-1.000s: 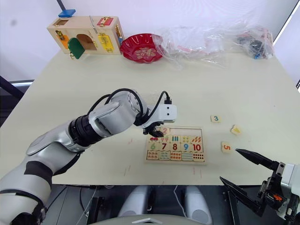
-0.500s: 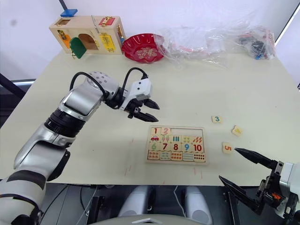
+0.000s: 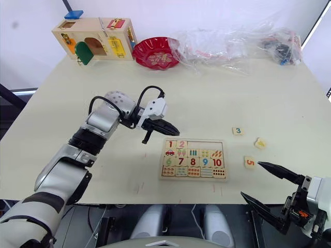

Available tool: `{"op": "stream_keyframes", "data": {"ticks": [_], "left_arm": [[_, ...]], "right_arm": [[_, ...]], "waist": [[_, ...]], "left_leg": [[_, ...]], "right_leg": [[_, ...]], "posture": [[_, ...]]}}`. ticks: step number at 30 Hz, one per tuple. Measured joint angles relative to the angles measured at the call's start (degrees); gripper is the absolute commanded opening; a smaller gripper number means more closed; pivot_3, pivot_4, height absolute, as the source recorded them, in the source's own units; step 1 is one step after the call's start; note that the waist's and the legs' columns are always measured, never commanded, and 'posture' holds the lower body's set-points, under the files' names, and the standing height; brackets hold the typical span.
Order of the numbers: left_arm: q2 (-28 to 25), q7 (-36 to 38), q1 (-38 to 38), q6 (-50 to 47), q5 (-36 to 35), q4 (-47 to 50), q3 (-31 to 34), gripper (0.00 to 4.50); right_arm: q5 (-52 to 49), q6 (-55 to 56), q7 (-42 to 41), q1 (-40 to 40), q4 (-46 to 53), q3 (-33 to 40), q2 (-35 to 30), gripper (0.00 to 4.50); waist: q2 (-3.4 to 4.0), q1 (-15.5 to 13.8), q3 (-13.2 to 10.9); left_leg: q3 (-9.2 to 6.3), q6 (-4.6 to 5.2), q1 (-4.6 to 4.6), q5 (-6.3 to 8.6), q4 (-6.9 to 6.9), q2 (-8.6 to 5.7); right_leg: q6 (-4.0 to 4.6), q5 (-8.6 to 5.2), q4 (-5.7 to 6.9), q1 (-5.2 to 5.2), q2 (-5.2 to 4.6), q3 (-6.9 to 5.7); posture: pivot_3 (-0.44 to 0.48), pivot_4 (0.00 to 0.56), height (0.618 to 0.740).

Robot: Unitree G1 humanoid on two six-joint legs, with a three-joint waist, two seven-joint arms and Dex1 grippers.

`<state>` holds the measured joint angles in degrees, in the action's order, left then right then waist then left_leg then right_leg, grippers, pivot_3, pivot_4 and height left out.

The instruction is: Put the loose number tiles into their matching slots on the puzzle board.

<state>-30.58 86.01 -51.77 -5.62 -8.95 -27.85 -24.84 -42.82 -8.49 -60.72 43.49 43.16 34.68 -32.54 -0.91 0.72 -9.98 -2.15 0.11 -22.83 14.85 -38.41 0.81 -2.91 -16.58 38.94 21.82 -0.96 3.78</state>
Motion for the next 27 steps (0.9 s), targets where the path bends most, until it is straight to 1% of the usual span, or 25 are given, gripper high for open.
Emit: {"op": "stream_keyframes", "data": {"ticks": [7, 27], "left_arm": [[0.61, 0.17, 0.77, 2.43, 2.05, -1.06, 0.00, 0.03], [0.83, 0.25, 1.45, 4.54, 5.41, -2.78, 0.03, 0.03]], "right_arm": [[-0.02, 0.00, 0.49, 0.51, 0.64, -0.06, 0.02, 4.50], [-0.24, -0.02, 1.18, 1.07, 0.80, -0.16, 0.02, 4.50]], "waist": [[0.00, -0.02, 0.00], [0.00, -0.01, 0.00]], "left_leg": [[-0.01, 0.00, -0.01, 0.00, 0.00, -0.01], [-0.02, 0.00, 0.00, 0.00, 0.00, -0.01]], "right_leg": [[0.00, 0.00, 0.00, 0.00, 0.00, 0.00], [0.00, 0.00, 0.00, 0.00, 0.00, -0.01]], "posture": [[0.000, 0.150, 0.740], [0.000, 0.150, 0.740]]}}
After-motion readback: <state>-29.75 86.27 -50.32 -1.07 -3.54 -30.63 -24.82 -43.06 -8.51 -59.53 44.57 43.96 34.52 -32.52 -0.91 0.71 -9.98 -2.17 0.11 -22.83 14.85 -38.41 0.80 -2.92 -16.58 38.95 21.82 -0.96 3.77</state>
